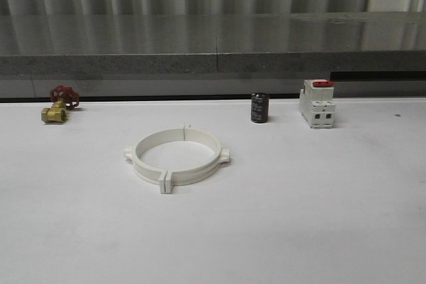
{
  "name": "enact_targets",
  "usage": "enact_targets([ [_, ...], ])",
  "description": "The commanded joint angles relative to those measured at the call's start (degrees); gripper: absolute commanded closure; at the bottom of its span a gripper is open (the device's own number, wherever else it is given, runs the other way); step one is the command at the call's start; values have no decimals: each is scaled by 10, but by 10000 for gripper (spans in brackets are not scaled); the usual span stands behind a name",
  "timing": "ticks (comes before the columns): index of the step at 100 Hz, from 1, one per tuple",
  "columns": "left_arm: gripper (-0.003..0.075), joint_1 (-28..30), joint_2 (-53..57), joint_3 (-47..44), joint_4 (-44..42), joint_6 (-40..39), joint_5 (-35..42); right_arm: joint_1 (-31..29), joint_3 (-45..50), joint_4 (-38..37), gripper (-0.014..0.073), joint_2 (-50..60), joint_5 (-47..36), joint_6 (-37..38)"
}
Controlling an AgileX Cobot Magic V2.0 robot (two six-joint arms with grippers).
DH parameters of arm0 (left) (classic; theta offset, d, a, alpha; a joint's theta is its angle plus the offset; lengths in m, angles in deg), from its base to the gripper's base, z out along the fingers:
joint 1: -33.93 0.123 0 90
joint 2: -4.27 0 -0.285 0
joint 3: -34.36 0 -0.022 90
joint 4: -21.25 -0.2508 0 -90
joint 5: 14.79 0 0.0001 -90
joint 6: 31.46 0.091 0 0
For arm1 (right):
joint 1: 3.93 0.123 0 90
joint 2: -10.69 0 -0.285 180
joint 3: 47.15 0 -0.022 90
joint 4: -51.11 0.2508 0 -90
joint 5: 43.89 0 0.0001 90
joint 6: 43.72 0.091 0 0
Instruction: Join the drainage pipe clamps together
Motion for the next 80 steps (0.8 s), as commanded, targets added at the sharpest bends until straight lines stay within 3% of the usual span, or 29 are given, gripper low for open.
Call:
enact_targets([
  [1,741,1,-7,14,3,0,43,-5,32,-8,660,62,-53,-7],
  [80,741,1,-7,14,3,0,43,-5,349,-9,660,518,-235,-7],
])
